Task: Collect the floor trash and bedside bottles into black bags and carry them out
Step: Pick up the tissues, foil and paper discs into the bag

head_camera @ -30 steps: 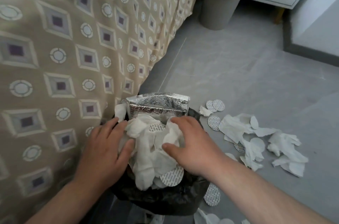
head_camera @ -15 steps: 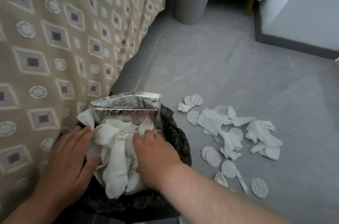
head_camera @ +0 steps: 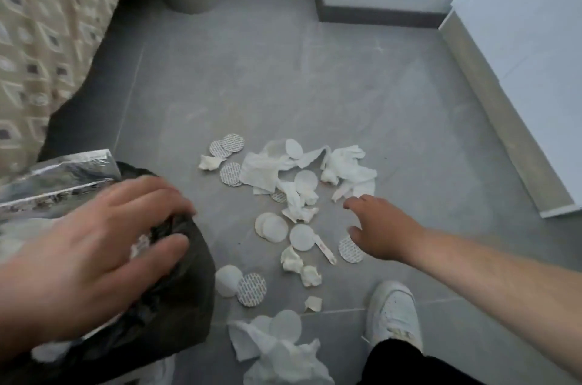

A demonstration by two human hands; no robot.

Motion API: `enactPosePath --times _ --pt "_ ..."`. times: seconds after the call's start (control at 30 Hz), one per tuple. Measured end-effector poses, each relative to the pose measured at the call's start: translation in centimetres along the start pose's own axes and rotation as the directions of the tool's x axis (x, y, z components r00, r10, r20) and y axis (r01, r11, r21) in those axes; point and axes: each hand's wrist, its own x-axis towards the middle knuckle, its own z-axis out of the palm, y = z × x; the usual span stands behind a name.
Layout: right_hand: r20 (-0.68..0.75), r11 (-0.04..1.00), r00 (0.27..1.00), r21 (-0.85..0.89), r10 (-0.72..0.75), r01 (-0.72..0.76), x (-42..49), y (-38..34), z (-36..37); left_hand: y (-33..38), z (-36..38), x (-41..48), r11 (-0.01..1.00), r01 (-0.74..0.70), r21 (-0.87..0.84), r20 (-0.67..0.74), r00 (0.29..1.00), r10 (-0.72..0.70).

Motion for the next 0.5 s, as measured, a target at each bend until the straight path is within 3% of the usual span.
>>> enactPosePath --times 0.07,0.1,0.13,0.17,0.2,0.33,0.43,0.5 --pt "0.090 1.000 0.996 -0.014 -0.003 0.004 0.4 1.4 2.6 3.3 3.9 3.1 0.998 0.068 0.014 0.249 0.966 -0.069" --pt "0.128 1.000 0.992 -0.022 -0.013 0.016 0.5 1.5 3.8 4.1 6.3 4.3 0.982 0.179 0.059 0.417 0.889 -0.187" --pt "0.153 0.999 0.988 -0.020 -0.023 0.026 0.5 1.4 4.9 4.1 9.3 5.3 0.940 0.328 0.096 0.562 0.761 -0.323" --pt "0.169 0.999 0.985 -0.008 -0.032 0.034 0.6 1.2 5.8 4.1 12.2 6.1 0.881 0.457 0.121 0.614 0.663 -0.428" --pt "0.172 0.999 0.984 0.008 -0.042 0.041 0.7 0.8 6.6 3.3 15.3 6.5 0.806 0.575 0.141 0.613 0.589 -0.527" --pt "0.110 0.999 0.994 0.046 -0.017 0.012 1.5 -0.2 9.2 0.2 23.2 6.2 0.581 0.792 0.189 0.308 0.514 -0.801" --pt "0.092 0.954 0.964 0.150 0.249 -0.260 2.4 -0.8 10.7 -1.1 26.6 5.1 0.433 0.891 0.139 0.225 0.397 -0.890" --pt "0.140 0.870 0.906 0.252 0.400 -0.423 3.1 -1.3 11.8 -1.5 28.0 4.6 0.412 0.900 0.140 0.171 0.388 -0.906"
